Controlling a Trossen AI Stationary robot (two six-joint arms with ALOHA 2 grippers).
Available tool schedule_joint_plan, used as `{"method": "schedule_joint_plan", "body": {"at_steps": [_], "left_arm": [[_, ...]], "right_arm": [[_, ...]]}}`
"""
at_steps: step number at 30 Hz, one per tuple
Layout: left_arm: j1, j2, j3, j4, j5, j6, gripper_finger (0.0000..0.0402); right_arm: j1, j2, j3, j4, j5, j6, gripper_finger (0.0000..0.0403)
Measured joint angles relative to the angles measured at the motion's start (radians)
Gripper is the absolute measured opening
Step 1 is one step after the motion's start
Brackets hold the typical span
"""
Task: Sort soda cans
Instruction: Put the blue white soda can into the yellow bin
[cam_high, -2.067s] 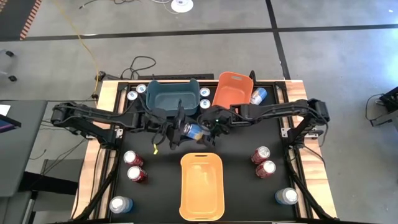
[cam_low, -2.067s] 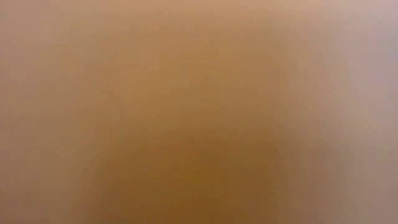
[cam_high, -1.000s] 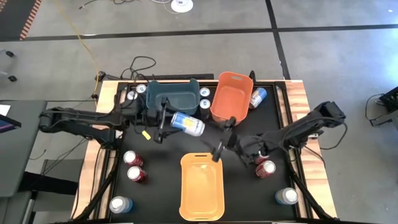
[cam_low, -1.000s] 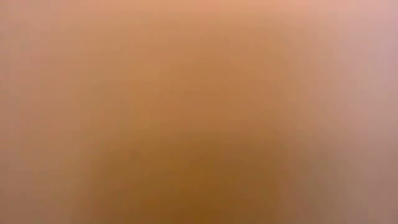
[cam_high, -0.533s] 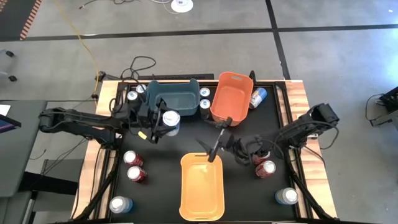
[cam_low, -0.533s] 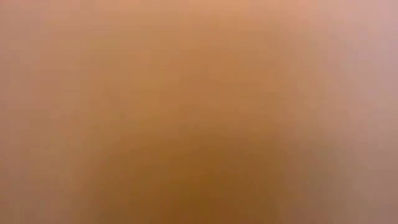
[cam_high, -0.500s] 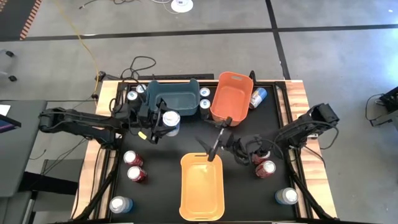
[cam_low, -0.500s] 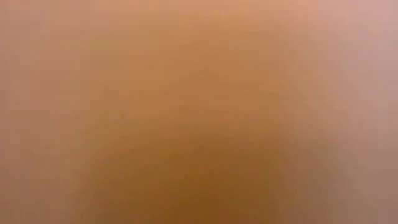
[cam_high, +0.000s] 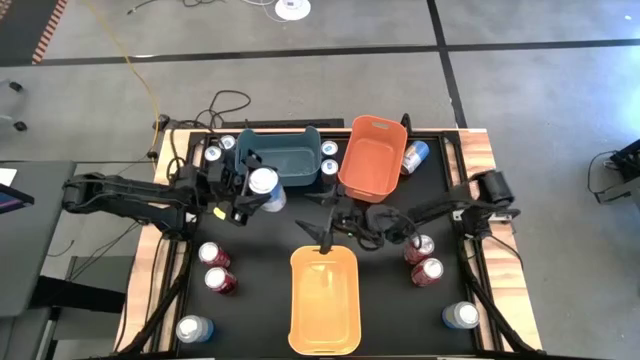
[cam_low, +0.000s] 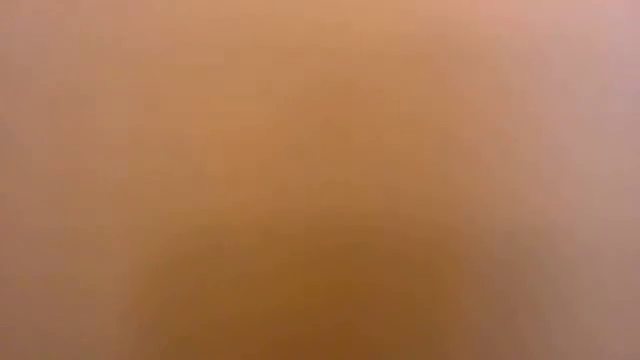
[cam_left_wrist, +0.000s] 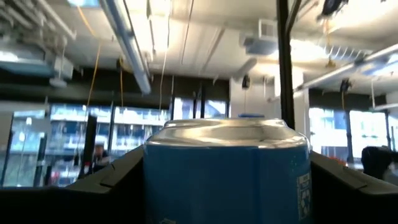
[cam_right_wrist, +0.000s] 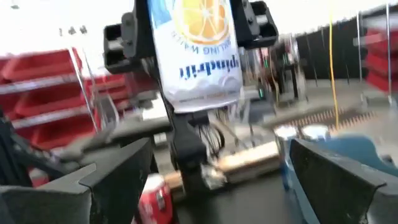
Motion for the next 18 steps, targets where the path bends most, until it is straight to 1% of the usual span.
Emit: {"method": "schedule_joint_plan", "body": {"at_steps": [1, 4, 6, 10, 14, 18], "left_arm": [[0.0, 0.0, 0.0, 0.017, 0.0, -0.001, 0.0297], [-0.001, 0.0, 0.0, 0.057, 0.0, -0.002, 0.0297], [-0.003, 0.0, 0.0, 0.086, 0.0, -0.002, 0.0297], [-0.004, 0.0, 0.001, 0.135, 0.001, -0.003, 0.0297], [-0.004, 0.0, 0.001, 0.134, 0.002, -0.015, 0.0297], [-0.004, 0.0, 0.001, 0.139, 0.013, -0.043, 0.0297]], "right_arm": [[-0.003, 0.028, 0.0, 0.072, -0.004, -0.022, 0.04], [-0.013, 0.116, 0.011, 0.301, -0.064, -0.086, 0.04], [-0.025, 0.179, 0.038, 0.41, -0.101, -0.113, 0.04], [-0.065, 0.253, 0.15, 0.37, -0.139, -0.088, 0.04], [-0.103, 0.302, 0.248, 0.371, -0.231, -0.064, 0.04], [-0.124, 0.313, 0.305, 0.36, -0.318, -0.051, 0.04]]}}
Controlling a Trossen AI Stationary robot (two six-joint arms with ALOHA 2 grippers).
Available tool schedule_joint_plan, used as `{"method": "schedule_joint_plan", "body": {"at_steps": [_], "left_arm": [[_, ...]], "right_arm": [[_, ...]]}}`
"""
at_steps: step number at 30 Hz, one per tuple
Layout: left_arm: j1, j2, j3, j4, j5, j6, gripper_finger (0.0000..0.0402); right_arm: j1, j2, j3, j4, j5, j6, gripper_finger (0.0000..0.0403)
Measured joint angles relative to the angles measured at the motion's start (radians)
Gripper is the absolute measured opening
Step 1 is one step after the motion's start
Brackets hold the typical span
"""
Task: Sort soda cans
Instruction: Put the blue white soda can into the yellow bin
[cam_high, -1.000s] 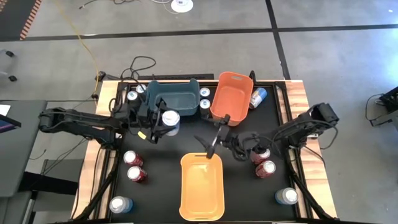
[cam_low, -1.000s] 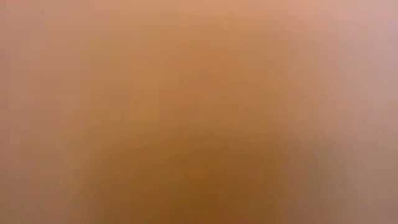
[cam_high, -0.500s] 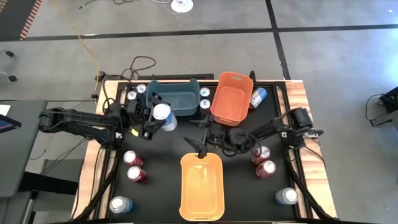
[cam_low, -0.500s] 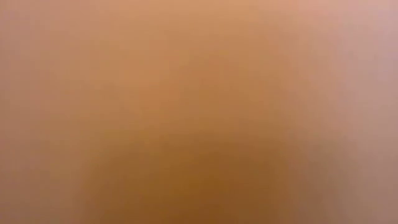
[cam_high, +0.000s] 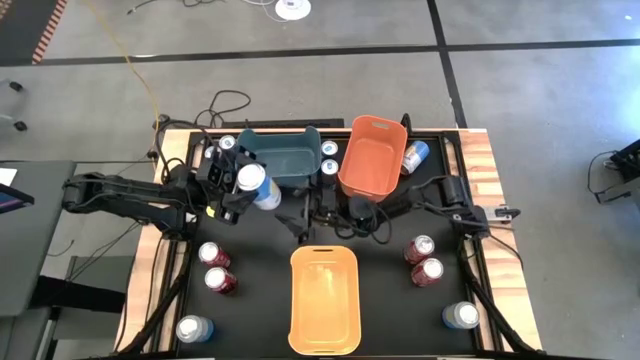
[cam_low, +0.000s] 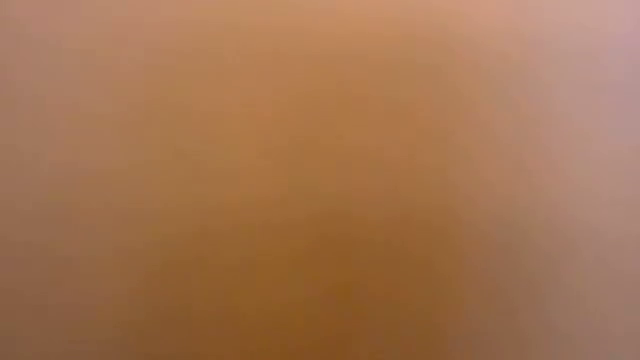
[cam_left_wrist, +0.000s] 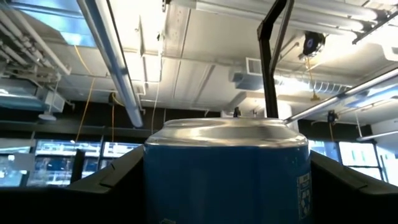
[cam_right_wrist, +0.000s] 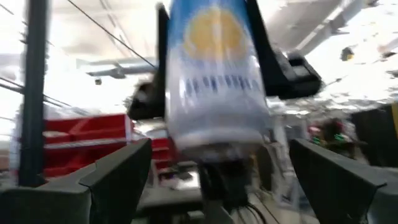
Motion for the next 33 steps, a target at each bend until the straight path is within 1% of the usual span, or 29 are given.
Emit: {"method": "schedule_joint_plan", "body": {"at_steps": [6, 8, 12, 14, 17, 22, 26, 29, 31, 33], "left_arm": [[0.0, 0.0, 0.0, 0.001, 0.017, -0.008, 0.0297], [0.0, 0.0, 0.0, 0.001, 0.017, -0.002, 0.0297], [0.0, 0.0, 0.0, 0.003, 0.018, 0.002, 0.0297], [0.0, 0.0, 0.0, 0.003, 0.018, 0.004, 0.0297], [0.0, 0.0, 0.0, -0.001, 0.018, 0.008, 0.0297], [0.0, -0.001, 0.0, -0.008, 0.021, 0.031, 0.0297], [0.0, -0.003, 0.0, -0.023, 0.025, 0.054, 0.0298], [0.0, -0.015, 0.0, -0.048, 0.028, 0.057, 0.0302], [0.0, -0.039, 0.0, -0.108, 0.029, 0.068, 0.0309], [0.0, -0.069, 0.0, -0.203, 0.033, 0.11, 0.0318]], "right_arm": [[-0.036, -0.001, 0.067, -0.067, -0.094, -0.007, 0.04], [-0.043, -0.002, 0.099, -0.122, -0.124, 0.005, 0.04], [-0.048, -0.002, 0.157, -0.258, -0.147, -0.003, 0.04], [-0.048, -0.002, 0.177, -0.292, -0.157, -0.003, 0.0396], [-0.04, -0.002, 0.187, -0.284, -0.152, -0.003, 0.0372], [-0.032, -0.002, 0.185, -0.281, -0.133, -0.002, 0.0286], [-0.033, -0.005, 0.185, -0.324, -0.137, -0.007, 0.0282], [-0.034, -0.026, 0.186, -0.402, -0.133, -0.007, 0.0282], [-0.034, -0.039, 0.186, -0.455, -0.12, -0.012, 0.0282], [-0.032, -0.057, 0.186, -0.537, -0.106, -0.041, 0.0282]]}}
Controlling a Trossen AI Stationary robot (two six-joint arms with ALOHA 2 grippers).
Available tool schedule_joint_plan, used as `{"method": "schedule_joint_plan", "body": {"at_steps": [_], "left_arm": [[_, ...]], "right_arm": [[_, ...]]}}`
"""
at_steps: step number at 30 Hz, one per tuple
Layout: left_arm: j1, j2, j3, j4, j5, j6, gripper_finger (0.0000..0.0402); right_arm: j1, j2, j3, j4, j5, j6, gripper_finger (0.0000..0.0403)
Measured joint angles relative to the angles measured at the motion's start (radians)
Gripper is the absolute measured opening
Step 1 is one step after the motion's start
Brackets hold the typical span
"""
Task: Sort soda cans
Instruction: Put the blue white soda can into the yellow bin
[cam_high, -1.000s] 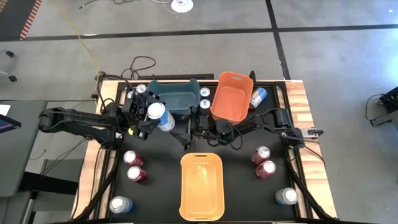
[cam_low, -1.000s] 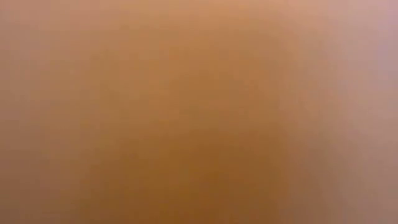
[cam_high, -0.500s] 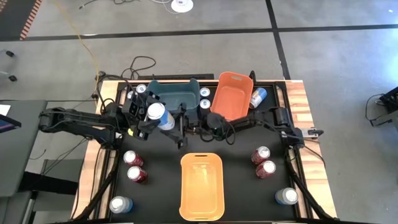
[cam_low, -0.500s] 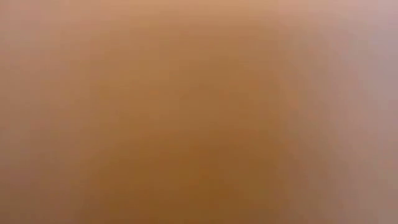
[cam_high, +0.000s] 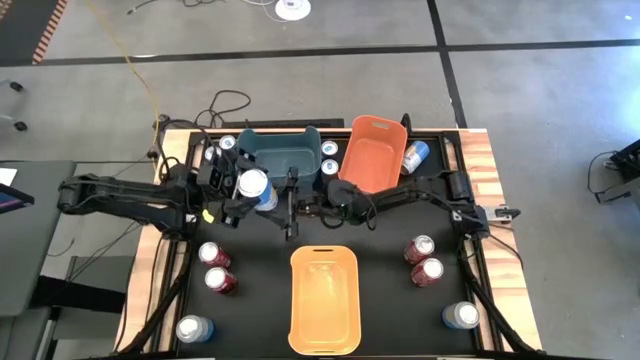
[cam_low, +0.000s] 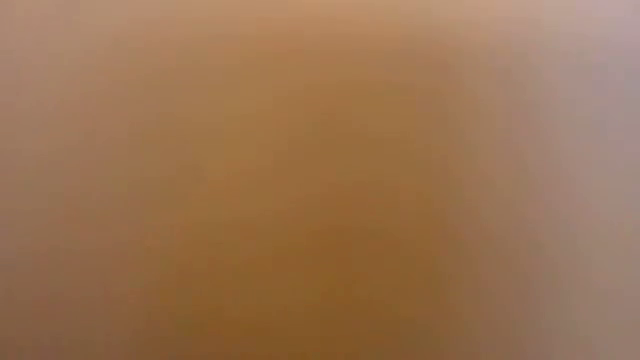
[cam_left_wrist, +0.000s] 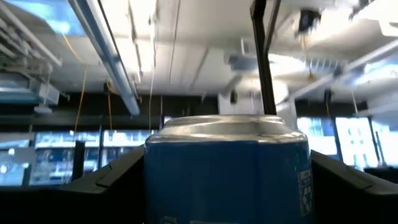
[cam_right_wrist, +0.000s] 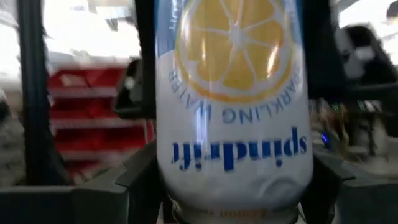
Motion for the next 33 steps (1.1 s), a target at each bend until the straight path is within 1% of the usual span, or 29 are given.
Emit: {"method": "schedule_joint_plan", "body": {"at_steps": [5, 8, 10, 13, 17, 19, 23, 28, 30, 33], "left_arm": [[0.0, -0.125, 0.0, -0.297, -0.021, 0.15, 0.0328], [0.001, -0.212, 0.0, -0.439, -0.074, 0.218, 0.0329], [0.0, -0.271, 0.001, -0.524, -0.105, 0.252, 0.0329], [0.0, -0.34, 0.001, -0.642, -0.143, 0.285, 0.033], [0.001, -0.389, 0.0, -0.718, -0.171, 0.305, 0.033], [0.001, -0.384, 0.0, -0.755, -0.173, 0.313, 0.0331], [0.001, -0.314, 0.0, -0.837, -0.174, 0.327, 0.0331], [0.001, -0.168, 0.025, -0.851, -0.173, 0.362, 0.0331], [0.001, -0.102, 0.062, -0.903, -0.176, 0.382, 0.0331], [0.0, -0.002, 0.134, -1.005, -0.212, 0.422, 0.0331]], "right_arm": [[0.015, -0.103, -0.001, -0.328, 0.075, -0.065, 0.0282], [0.033, -0.175, -0.001, -0.509, 0.177, -0.102, 0.0282], [0.04, -0.231, -0.002, -0.636, 0.221, -0.101, 0.0282], [0.037, -0.328, -0.002, -0.888, 0.242, -0.04, 0.0282], [0.014, -0.423, -0.001, -1.21, 0.243, 0.094, 0.0282], [-0.004, -0.45, -0.001, -1.339, 0.237, 0.158, 0.0282], [-0.047, -0.476, -0.001, -1.502, 0.14, 0.259, 0.0282], [-0.085, -0.452, -0.001, -1.552, 0.014, 0.32, 0.0282], [-0.092, -0.435, 0.02, -1.564, -0.022, 0.328, 0.0282], [-0.096, -0.393, 0.07, -1.642, -0.059, 0.337, 0.0282]]}}
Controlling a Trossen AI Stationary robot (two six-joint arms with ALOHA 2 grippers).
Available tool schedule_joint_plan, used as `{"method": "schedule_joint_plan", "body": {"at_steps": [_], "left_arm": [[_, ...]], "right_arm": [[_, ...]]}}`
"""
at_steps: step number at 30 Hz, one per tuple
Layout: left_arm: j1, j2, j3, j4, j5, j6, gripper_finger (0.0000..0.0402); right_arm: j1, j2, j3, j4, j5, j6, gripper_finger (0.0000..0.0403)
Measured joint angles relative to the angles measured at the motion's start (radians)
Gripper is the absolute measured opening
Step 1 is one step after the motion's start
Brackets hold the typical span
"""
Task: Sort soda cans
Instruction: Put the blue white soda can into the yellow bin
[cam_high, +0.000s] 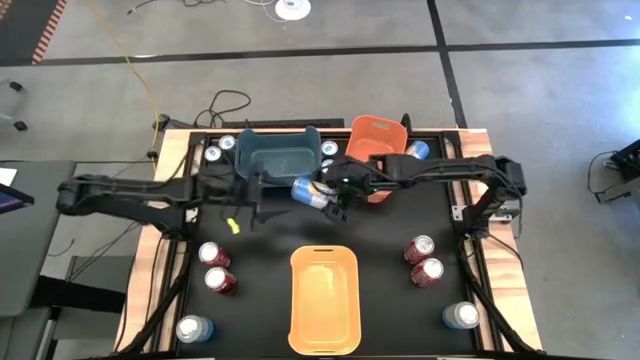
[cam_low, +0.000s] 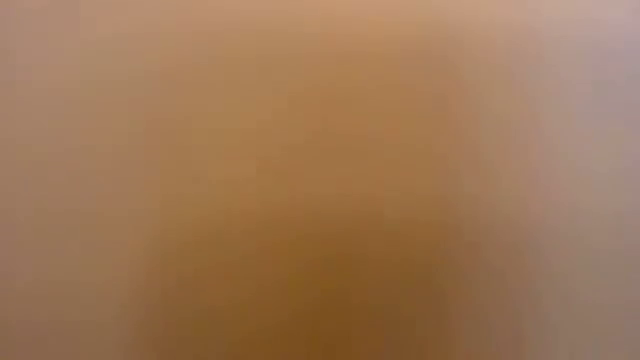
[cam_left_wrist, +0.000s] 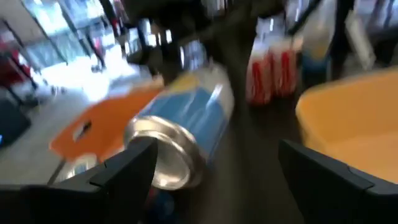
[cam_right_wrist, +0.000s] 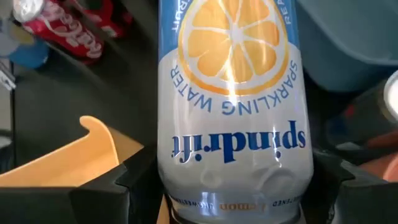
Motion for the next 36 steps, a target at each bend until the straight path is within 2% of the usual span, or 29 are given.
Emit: {"method": "schedule_joint_plan", "body": {"at_steps": [4, 7, 12, 18, 25, 30, 36], "left_arm": [[-0.007, 0.096, 0.085, -0.069, -0.057, 0.06, 0.0331], [-0.018, 0.131, 0.134, -0.122, -0.059, 0.107, 0.0331], [-0.058, 0.181, 0.209, -0.288, -0.096, 0.216, 0.0331], [-0.115, 0.235, 0.222, -0.32, -0.16, 0.258, 0.0331], [-0.134, 0.242, 0.223, -0.324, -0.286, 0.211, 0.0346], [-0.125, 0.264, 0.22, -0.311, -0.282, 0.186, 0.0367], [-0.122, 0.288, 0.22, -0.307, -0.285, 0.21, 0.0358]], "right_arm": [[0.001, 0.083, 0.097, -0.116, -0.022, 0.0, 0.0282], [0.01, 0.142, 0.162, -0.19, -0.037, -0.006, 0.0282], [0.016, 0.217, 0.263, -0.25, -0.134, -0.028, 0.0282], [0.014, 0.256, 0.37, -0.303, -0.15, -0.031, 0.0282], [0.005, 0.251, 0.375, -0.278, -0.156, -0.029, 0.0282], [0.011, 0.245, 0.38, -0.231, -0.198, -0.034, 0.0281], [0.014, 0.248, 0.376, -0.246, -0.193, -0.043, 0.0281]]}}
